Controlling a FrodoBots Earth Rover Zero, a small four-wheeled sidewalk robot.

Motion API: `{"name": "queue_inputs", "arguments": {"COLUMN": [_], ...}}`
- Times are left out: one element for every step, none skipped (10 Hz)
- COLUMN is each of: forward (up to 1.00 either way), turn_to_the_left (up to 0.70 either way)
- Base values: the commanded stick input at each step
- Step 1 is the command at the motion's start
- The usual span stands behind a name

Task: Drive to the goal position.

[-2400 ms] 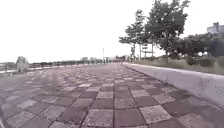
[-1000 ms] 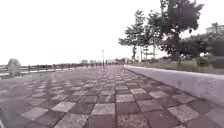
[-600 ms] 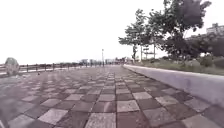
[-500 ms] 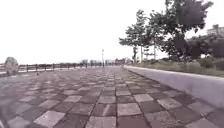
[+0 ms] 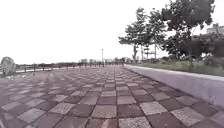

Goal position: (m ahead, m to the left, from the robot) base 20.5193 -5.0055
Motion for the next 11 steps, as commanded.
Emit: {"name": "queue_inputs", "arguments": {"forward": [1.00,1.00,1.00,1.00,1.00,1.00,0.99,1.00,1.00,1.00,1.00], "turn_to_the_left": [0.00,0.00,0.00,0.00,0.00,0.00,0.00,0.00,0.00,0.00,0.00]}}
